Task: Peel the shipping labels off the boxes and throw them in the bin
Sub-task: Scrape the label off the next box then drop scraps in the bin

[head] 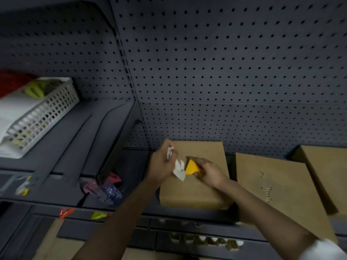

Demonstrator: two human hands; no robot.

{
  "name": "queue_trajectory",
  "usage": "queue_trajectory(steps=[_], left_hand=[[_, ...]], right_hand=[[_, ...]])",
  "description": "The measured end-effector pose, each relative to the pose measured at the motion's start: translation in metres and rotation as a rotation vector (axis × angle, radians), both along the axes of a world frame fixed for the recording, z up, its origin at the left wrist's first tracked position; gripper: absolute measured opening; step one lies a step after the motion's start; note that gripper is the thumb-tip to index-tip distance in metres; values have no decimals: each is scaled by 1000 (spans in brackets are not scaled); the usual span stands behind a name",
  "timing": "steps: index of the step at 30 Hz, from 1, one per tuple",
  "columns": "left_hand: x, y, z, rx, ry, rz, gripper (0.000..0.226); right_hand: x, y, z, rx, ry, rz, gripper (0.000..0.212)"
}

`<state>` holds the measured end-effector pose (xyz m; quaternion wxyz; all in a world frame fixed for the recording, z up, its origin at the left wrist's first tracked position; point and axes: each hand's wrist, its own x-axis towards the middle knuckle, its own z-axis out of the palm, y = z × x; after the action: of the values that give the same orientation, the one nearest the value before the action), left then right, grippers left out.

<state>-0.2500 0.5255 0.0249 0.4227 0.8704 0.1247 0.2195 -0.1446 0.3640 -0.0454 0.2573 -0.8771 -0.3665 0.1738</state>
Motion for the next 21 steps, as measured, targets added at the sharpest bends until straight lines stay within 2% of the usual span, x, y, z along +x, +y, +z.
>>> queue_trajectory(steps=[5,8,11,15,18,21], left_hand=[[-8,-28,10,127,-29,-9,12],[5,-57,16,216,-13,-19,27],[27,-88,19,190,3,-85,32],[61,-132,23,72,50,-290,22],[92,-172,40,181,-81,-310,47],[116,-220,57,162,-102,-350,49]], right_hand=[[1,-33,25,49,-30,-60,69],[9,-63,36,72,-53,-111,69],[18,-99,45,96,-81,-180,67],[27,-157,58,113,-122,-327,65],[32,-204,65,101,-155,-445,65],[33,-250,79,98,-186,-564,64]])
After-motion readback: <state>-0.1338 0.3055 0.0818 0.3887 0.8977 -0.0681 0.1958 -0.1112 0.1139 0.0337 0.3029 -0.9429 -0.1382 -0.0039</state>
